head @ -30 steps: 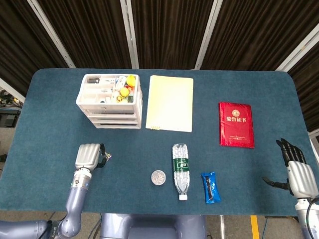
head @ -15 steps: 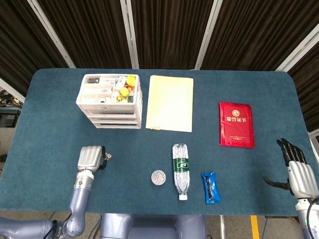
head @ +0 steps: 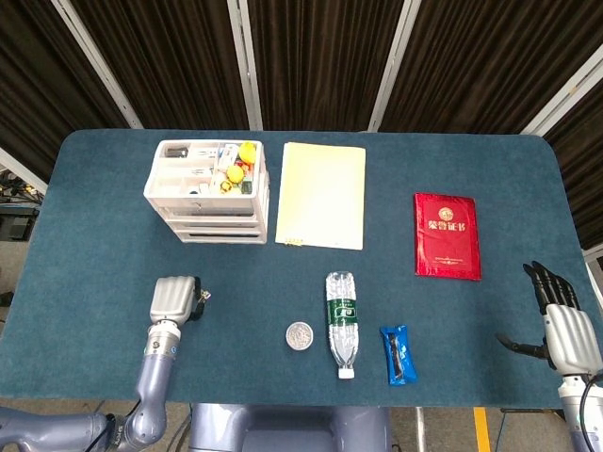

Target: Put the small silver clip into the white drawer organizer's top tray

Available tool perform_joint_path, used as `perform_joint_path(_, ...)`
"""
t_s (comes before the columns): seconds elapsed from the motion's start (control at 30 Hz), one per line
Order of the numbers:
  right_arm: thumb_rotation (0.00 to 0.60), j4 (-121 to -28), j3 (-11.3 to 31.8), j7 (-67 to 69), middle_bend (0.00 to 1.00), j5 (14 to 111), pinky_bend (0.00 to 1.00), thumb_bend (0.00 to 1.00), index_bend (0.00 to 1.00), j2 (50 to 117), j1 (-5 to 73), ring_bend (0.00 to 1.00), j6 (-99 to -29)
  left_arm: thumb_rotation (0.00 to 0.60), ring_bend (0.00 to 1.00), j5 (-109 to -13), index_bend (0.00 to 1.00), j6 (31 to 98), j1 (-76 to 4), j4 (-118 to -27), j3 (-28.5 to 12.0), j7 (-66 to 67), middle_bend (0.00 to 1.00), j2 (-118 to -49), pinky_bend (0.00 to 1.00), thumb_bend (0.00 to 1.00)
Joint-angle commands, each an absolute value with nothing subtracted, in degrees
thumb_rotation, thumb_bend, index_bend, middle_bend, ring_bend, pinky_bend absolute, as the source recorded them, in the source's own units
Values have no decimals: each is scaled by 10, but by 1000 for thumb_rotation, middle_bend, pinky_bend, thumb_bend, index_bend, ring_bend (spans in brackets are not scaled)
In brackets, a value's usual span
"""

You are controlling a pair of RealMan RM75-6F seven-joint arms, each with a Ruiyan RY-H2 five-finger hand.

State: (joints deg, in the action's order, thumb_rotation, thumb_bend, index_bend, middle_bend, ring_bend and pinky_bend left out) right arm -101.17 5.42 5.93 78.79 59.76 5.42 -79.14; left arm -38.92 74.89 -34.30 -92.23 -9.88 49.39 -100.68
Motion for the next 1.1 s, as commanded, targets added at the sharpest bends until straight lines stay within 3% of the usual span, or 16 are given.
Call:
perform_joint_path(0.03,600,-1012,55,59,0,788,0,0,10,598,54,0,-792,600,1000,-390,539,748,-344,-920,-98,494,1000,-1010,885,345)
perform_joint_path(1.1,600,-1013,56,63,0,787,0,0,10,597,54,0,-793,600,1000,-398,570,740,-351,-886,-94,489,1000,-1035,884,413)
